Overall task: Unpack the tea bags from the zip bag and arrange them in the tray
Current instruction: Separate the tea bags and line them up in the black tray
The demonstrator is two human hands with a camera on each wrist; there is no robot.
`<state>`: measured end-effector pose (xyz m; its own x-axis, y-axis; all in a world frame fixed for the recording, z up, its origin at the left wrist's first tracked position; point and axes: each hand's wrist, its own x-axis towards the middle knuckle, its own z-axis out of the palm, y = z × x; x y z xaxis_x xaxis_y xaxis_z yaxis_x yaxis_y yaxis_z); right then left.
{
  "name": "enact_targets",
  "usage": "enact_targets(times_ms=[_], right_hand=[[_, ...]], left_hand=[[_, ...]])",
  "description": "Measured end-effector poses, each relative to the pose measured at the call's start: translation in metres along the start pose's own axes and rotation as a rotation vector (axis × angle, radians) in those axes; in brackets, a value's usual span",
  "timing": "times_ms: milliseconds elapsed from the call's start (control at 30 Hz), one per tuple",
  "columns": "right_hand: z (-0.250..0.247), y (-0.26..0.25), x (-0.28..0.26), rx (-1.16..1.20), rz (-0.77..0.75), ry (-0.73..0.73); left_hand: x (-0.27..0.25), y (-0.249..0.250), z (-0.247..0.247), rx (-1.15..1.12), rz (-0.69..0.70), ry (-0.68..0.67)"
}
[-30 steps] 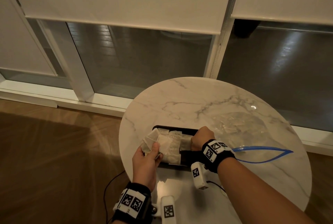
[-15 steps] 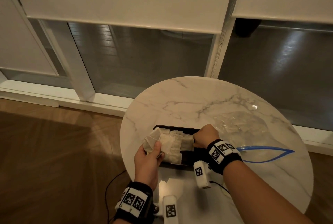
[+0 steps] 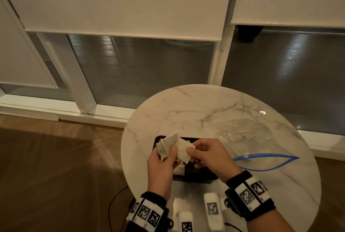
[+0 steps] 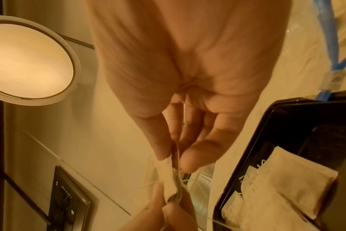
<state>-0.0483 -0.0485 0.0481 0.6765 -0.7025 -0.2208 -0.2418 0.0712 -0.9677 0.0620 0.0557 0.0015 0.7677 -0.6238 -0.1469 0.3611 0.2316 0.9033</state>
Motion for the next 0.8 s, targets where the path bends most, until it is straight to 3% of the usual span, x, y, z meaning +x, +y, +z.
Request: enact_targets(times_ms=[200, 367, 800], right_hand=[[-0.020, 0.001, 0.003, -0.059, -0.013, 0.063], [-0.039, 0.022, 0.029, -0.341, 0.069, 0.233], [-0.012, 0.040, 0.092, -0.835, 0.308, 0.034]], left_hand=[[0.001, 0.003, -0.005, -0.015, -0.017, 0.038], [0.009, 0.002, -0.027, -0.019, -0.054, 0.101], [0.013, -0.011, -0.039, -0.028, -0.098, 0.143]])
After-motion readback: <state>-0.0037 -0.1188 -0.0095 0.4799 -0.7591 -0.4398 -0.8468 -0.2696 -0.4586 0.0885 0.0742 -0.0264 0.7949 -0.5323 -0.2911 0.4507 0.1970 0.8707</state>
